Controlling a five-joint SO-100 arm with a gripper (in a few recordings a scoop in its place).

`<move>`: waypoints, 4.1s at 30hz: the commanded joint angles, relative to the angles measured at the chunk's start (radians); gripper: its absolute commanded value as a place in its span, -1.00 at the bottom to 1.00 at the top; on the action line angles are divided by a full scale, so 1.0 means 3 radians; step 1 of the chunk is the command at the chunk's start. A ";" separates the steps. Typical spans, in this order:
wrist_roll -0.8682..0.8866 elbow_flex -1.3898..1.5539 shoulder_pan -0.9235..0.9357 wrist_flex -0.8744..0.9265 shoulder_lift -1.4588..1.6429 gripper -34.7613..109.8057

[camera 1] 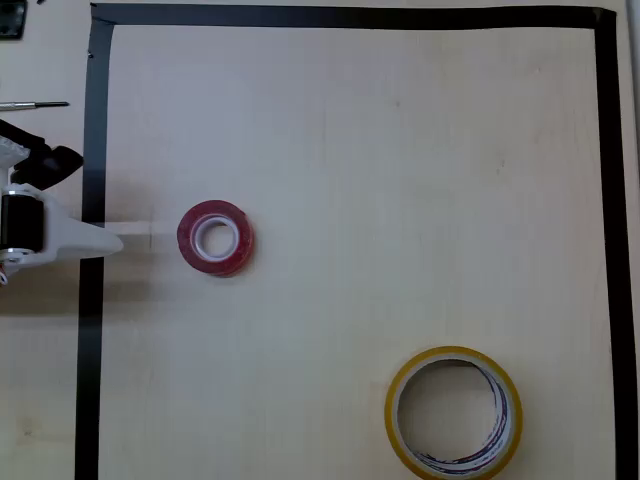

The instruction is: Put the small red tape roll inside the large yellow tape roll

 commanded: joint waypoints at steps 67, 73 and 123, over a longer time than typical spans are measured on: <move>-0.0511 -0.2388 -0.0153 -0.1130 -0.4904 -0.24; -0.0522 -0.2541 -0.0143 -0.1120 -0.5129 -0.25; -0.0276 -0.7915 0.0961 -0.0066 -0.7578 -0.52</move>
